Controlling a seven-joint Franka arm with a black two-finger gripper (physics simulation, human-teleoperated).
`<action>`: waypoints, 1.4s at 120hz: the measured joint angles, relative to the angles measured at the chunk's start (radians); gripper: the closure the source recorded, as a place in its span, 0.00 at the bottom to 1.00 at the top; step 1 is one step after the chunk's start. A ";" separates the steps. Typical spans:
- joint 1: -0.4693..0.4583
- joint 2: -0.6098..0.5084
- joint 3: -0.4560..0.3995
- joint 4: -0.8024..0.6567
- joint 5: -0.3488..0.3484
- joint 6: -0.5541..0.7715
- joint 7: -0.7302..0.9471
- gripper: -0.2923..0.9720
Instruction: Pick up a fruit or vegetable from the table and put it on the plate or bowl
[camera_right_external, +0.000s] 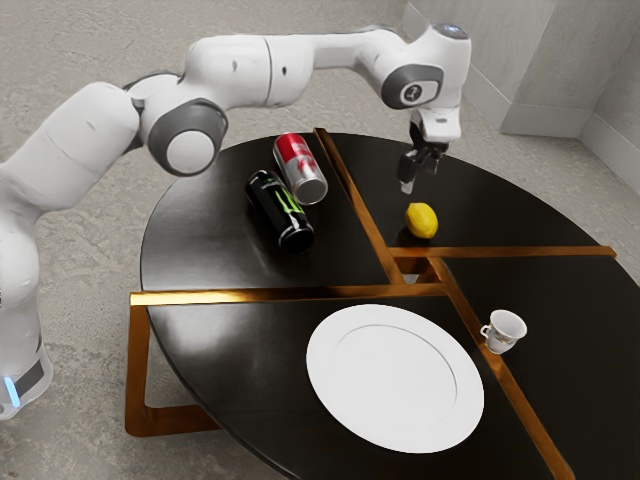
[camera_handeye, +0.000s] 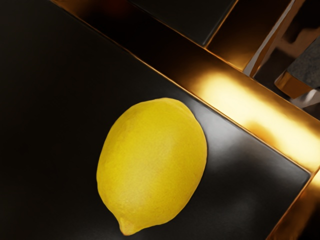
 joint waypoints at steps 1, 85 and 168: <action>0.004 0.006 -0.007 0.003 0.003 0.001 0.012 0.23; 0.070 0.125 -0.188 0.045 0.166 0.039 0.584 0.23; 0.061 0.230 -0.198 0.111 0.191 0.059 0.763 0.31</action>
